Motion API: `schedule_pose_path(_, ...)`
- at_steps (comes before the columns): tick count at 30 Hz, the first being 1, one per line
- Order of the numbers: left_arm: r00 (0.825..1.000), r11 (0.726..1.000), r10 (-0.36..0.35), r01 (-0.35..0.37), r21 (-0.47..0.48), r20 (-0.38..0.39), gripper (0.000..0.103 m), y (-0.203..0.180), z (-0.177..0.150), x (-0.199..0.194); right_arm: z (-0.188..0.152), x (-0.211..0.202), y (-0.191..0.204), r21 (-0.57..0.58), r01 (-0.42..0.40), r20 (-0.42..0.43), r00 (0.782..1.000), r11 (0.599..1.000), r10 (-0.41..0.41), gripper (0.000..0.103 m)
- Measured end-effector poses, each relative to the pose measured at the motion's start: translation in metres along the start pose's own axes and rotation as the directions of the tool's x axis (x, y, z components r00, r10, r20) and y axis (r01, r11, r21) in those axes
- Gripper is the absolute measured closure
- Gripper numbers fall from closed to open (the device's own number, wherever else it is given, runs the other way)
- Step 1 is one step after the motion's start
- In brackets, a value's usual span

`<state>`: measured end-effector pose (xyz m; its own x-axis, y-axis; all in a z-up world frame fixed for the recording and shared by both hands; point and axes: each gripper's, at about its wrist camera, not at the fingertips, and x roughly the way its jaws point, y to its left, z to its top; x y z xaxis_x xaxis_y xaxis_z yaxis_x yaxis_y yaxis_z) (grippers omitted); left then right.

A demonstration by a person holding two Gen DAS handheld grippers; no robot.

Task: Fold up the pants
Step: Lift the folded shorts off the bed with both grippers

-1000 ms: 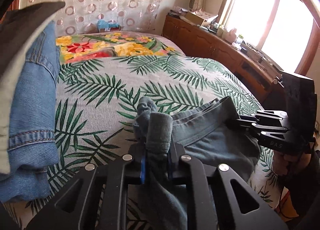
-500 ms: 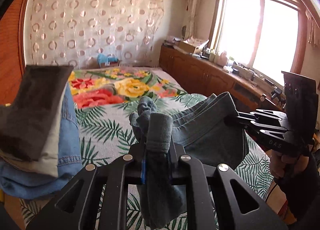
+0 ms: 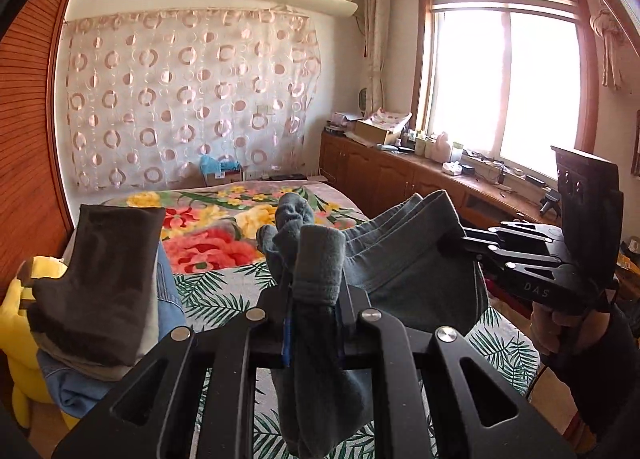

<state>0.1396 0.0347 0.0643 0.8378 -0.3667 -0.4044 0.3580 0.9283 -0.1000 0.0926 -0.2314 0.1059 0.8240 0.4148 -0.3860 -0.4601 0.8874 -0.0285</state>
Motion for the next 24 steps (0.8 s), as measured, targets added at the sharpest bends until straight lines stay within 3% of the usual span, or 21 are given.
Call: schedule_pose_path(24, 0.99, 0.99, 0.134, -0.132, -0.051, 0.042, 0.087, 0.049, -0.005, -0.023, 0.01, 0.07, -0.022, -0.1, -0.14, 0.048, 0.988, 0.985, 0.146, 0.09)
